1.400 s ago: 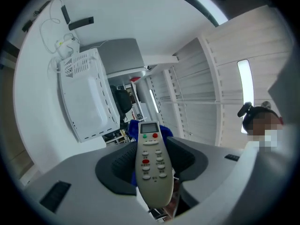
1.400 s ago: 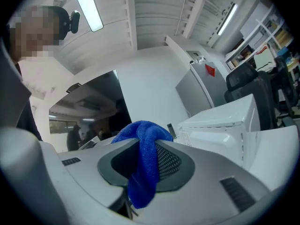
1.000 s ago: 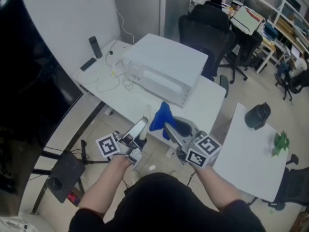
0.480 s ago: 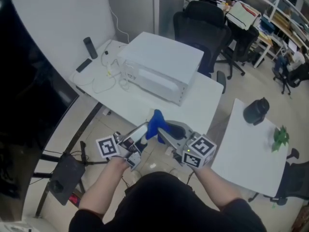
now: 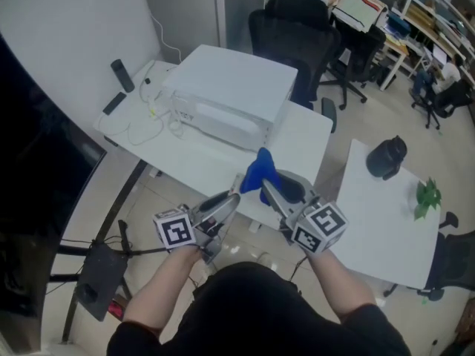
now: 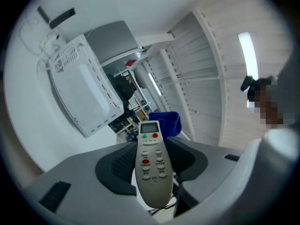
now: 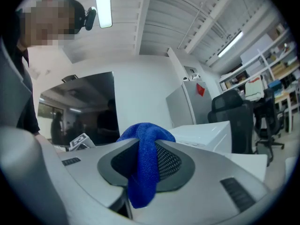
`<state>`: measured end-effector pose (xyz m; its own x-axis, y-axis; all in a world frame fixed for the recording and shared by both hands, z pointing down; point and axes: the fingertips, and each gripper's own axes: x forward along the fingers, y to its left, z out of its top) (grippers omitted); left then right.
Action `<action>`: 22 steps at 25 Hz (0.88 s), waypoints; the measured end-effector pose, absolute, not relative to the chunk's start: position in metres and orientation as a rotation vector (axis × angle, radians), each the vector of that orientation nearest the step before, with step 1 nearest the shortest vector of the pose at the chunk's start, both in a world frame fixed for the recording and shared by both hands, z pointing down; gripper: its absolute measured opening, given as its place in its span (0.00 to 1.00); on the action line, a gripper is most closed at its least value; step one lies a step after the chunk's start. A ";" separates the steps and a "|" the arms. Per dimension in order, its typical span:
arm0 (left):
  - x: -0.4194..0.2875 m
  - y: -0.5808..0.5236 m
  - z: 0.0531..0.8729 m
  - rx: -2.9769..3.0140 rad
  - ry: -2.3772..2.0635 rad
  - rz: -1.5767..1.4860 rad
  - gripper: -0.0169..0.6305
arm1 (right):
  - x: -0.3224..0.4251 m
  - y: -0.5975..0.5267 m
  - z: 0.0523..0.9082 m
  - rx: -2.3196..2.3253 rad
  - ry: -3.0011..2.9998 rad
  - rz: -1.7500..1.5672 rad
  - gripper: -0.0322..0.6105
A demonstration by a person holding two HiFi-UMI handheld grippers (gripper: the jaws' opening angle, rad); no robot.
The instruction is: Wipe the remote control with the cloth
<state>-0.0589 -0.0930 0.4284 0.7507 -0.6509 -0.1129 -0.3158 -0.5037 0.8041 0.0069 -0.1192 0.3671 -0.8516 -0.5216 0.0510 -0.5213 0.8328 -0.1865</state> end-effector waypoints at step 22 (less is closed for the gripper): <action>-0.002 -0.194 0.695 2.107 -1.545 0.713 0.34 | 0.125 -0.092 0.503 -1.466 3.310 -0.263 0.20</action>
<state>-0.0017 -0.1937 0.6955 0.2468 -0.7362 0.6301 -0.9571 -0.2870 0.0395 0.1246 -0.0918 0.5026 -0.5761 -0.6598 0.4825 -0.7276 0.6829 0.0651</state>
